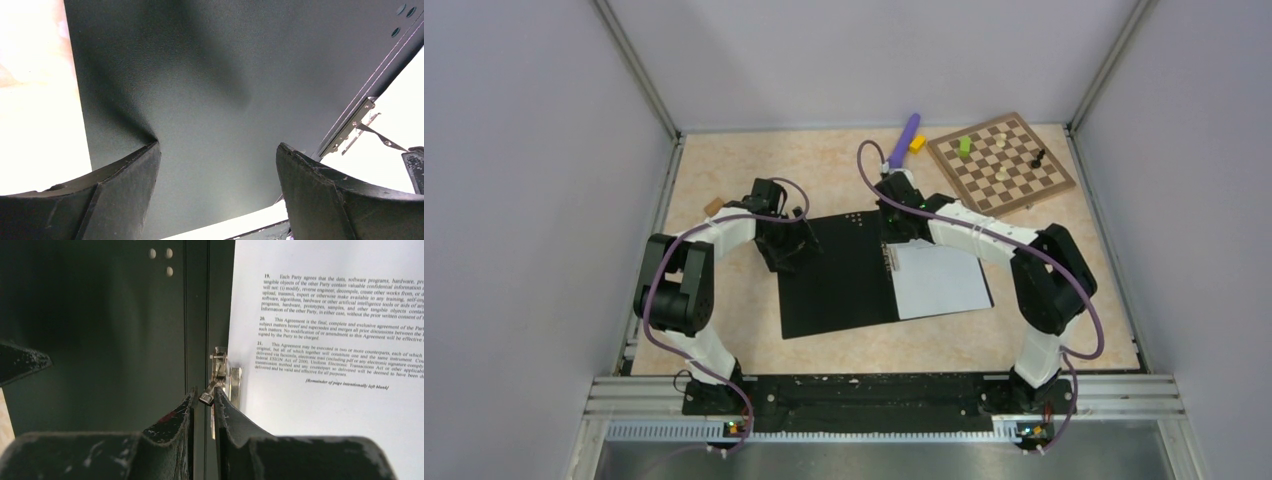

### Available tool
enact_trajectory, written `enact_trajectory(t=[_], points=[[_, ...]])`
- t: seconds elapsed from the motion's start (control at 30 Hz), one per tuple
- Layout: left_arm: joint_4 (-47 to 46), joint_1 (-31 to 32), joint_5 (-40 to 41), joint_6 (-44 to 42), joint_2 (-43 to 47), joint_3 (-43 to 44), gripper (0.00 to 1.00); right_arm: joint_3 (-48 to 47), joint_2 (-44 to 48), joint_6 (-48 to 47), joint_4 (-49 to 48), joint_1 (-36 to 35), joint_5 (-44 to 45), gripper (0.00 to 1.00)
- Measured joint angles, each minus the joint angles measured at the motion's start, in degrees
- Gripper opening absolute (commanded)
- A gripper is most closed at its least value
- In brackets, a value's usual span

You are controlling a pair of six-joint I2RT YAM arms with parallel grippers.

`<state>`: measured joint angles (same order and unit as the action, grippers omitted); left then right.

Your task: Put the files into the folder

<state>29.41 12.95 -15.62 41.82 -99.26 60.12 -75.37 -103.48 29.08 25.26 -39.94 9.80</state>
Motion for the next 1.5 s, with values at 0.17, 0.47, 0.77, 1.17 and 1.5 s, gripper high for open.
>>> enact_trajectory(t=[0.17, 0.47, 0.77, 1.17, 1.5], points=[[0.0, 0.0, 0.0, 0.1, 0.0, 0.0, 0.91, 2.3, 2.0, -0.5, -0.4, -0.9, 0.0, 0.15], [-0.1, 0.0, 0.0, 0.2, 0.0, 0.0, 0.91, 7.1, 5.6, -0.6, -0.2, -2.3, -0.3, 0.16], [-0.1, 0.0, -0.1, 0.3, 0.0, 0.0, 0.91, 9.4, 6.4, -0.5, -0.3, -4.2, -0.6, 0.18], [-0.2, 0.0, -0.3, 0.3, 0.0, 0.0, 0.9, 10.1, 7.0, -0.2, 1.1, -5.8, -0.1, 0.42], [-0.4, 0.0, -0.4, 0.2, 0.0, -0.1, 0.9, 4.9, 7.0, -0.5, 3.5, -5.8, 2.7, 0.5]])
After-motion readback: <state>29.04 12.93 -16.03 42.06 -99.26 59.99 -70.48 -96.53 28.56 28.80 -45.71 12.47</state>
